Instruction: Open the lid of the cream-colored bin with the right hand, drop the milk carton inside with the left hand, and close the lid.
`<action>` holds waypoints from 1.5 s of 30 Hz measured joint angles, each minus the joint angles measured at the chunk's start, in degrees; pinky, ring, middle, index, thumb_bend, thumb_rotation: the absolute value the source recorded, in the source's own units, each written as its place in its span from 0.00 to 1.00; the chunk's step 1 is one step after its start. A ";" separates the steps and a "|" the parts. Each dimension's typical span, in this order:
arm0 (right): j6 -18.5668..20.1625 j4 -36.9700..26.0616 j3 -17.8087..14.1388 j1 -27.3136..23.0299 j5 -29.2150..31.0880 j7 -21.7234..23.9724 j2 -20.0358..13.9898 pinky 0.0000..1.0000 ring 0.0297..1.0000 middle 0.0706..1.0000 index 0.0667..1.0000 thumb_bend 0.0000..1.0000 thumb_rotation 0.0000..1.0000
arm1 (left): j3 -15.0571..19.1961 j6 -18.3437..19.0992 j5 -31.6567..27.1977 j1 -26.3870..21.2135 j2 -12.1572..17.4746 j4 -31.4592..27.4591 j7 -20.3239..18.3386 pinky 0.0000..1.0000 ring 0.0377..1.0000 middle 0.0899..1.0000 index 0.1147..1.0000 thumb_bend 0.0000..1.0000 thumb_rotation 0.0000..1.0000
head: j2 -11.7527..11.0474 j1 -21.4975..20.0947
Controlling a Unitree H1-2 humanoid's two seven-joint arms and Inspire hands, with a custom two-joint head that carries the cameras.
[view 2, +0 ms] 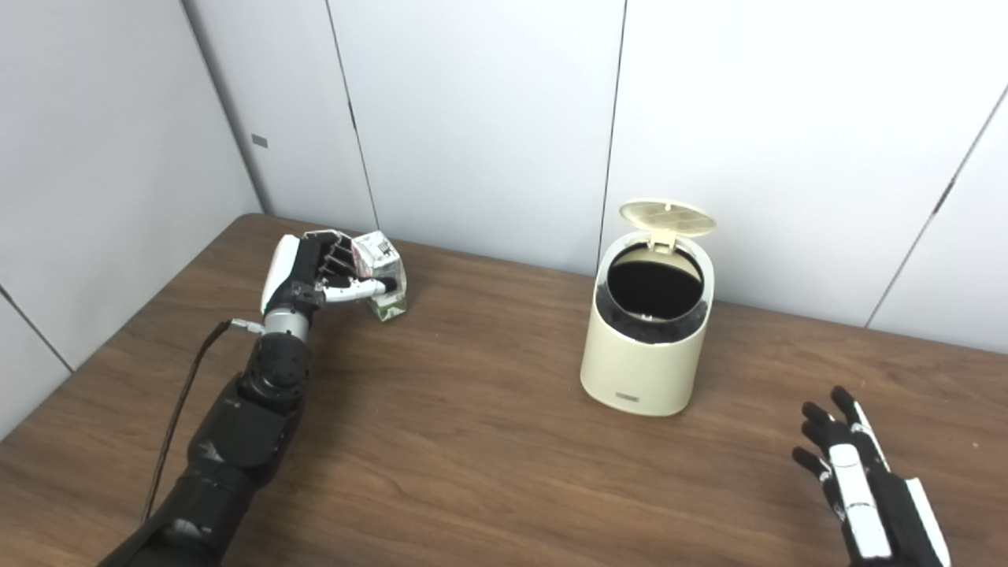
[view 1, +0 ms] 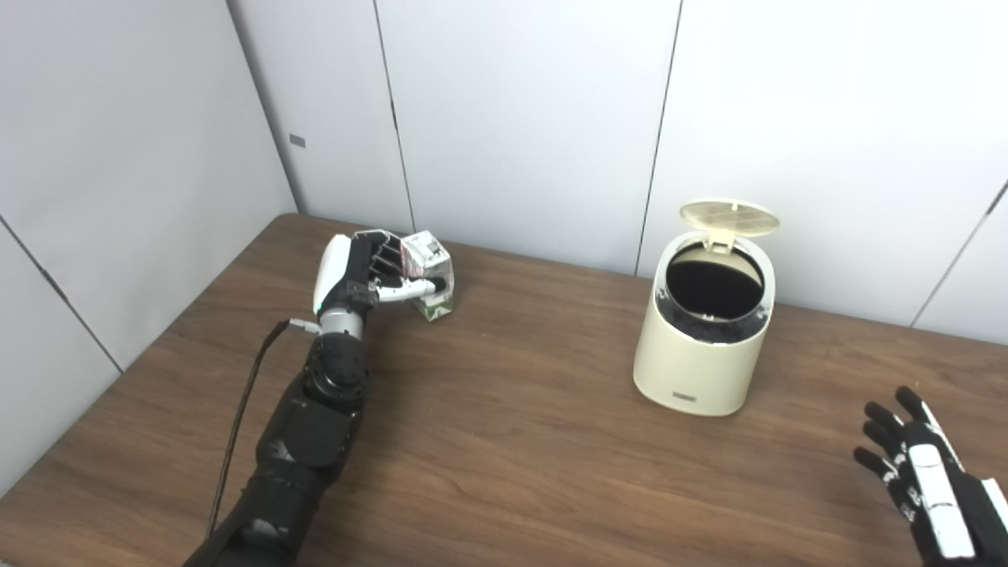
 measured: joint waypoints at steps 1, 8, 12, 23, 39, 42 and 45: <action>-0.01 0.02 0.01 0.01 -0.05 0.00 0.00 0.84 0.91 0.88 0.95 0.41 0.88 | 0.00 0.00 -0.10 0.00 0.00 0.00 0.00 0.44 0.44 0.45 0.40 0.50 0.00 | 0.00 -0.09; -0.19 0.17 0.07 0.01 -0.16 -0.03 0.01 0.84 0.91 0.87 0.94 0.42 0.88 | -0.01 0.02 -0.18 0.08 -0.09 -0.31 0.00 0.42 0.42 0.44 0.42 0.50 0.00 | 0.00 -0.70; -0.19 0.18 0.14 0.05 -0.74 -0.29 0.03 0.81 0.89 0.86 0.95 0.44 0.89 | 0.05 0.78 0.15 0.85 -0.65 -4.13 0.32 0.42 0.41 0.44 0.42 0.50 0.00 | 0.09 -1.67; -2.55 2.36 0.13 0.09 -1.63 -0.55 1.13 0.82 0.89 0.87 0.94 0.48 0.86 | 0.79 6.66 0.84 2.84 -6.52 -24.75 0.27 0.37 0.37 0.44 0.45 0.50 0.00 | 0.70 -5.53; -5.38 4.01 2.83 0.83 -5.72 -2.32 3.37 0.78 0.86 0.86 0.93 0.51 0.89 | -3.24 9.96 1.54 5.35 -10.78 -42.85 -6.32 0.37 0.38 0.43 0.45 0.50 0.00 | -0.70 -19.69; -5.53 4.04 3.25 0.77 -6.50 -2.72 3.88 0.78 0.87 0.87 0.92 0.49 0.89 | -4.59 8.12 1.50 5.39 -10.84 -42.88 -7.36 0.37 0.38 0.44 0.44 0.50 0.00 | -1.14 -20.74; -5.53 4.04 3.63 0.76 -6.68 -2.95 4.88 0.75 0.86 0.86 0.92 0.48 0.87 | -5.72 6.63 1.46 5.35 -11.41 -42.87 -8.57 0.37 0.39 0.45 0.43 0.50 0.00 | -1.58 -21.97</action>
